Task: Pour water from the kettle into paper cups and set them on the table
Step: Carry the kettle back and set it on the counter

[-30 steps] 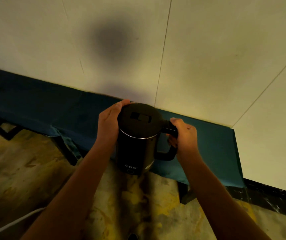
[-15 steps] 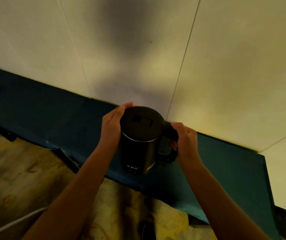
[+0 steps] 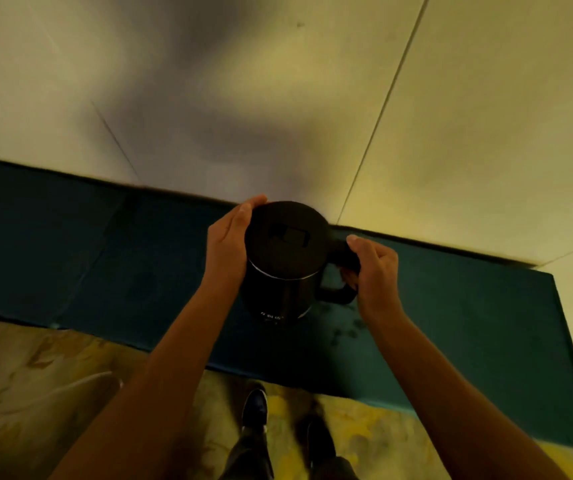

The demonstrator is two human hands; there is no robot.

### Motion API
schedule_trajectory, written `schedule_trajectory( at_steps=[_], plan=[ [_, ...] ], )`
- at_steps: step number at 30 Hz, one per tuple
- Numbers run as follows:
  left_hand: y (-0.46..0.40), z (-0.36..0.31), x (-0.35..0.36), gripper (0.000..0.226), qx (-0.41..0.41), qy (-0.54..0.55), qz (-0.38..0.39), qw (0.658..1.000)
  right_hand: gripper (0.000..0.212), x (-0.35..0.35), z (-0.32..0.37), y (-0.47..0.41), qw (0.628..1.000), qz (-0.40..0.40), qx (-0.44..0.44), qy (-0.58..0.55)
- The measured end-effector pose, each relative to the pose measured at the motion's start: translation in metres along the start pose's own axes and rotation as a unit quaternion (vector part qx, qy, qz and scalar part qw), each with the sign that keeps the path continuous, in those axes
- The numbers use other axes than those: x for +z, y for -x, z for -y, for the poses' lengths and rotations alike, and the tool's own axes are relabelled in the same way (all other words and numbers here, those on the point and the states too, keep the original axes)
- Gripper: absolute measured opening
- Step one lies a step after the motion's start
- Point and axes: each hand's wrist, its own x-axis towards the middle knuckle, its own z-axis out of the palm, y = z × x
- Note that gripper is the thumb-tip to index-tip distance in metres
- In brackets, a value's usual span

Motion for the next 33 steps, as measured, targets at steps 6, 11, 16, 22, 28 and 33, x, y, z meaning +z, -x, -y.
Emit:
schedule_trajectory(
  at_steps=[6,11,16,22,28,33],
  plan=[
    [-0.03,0.017,-0.01,0.033,-0.027,-0.015,0.037,0.999,0.049,0.016,-0.016,-0.017,1.0,-0.019,0.008,-0.001],
    [-0.04,0.032,-0.017,0.033,-0.031,-0.032,0.052,0.998,0.05,0.025,-0.032,-0.021,0.998,-0.049,0.026,0.012],
    [-0.05,0.053,-0.022,0.033,-0.035,-0.032,0.05,0.998,0.058,0.033,-0.054,-0.031,0.998,-0.048,0.032,0.017],
    [-0.056,0.073,-0.029,0.034,-0.036,-0.042,0.047,0.997,0.044,0.035,-0.072,-0.041,0.998,-0.05,0.035,0.032],
    [-0.051,0.089,-0.026,0.034,-0.044,-0.039,0.039,0.998,0.052,0.028,-0.088,-0.047,0.998,-0.031,0.025,0.052],
    [-0.053,0.096,-0.025,0.035,-0.046,-0.063,0.042,0.996,0.045,0.025,-0.095,-0.048,0.997,-0.042,0.023,0.056]
  ],
)
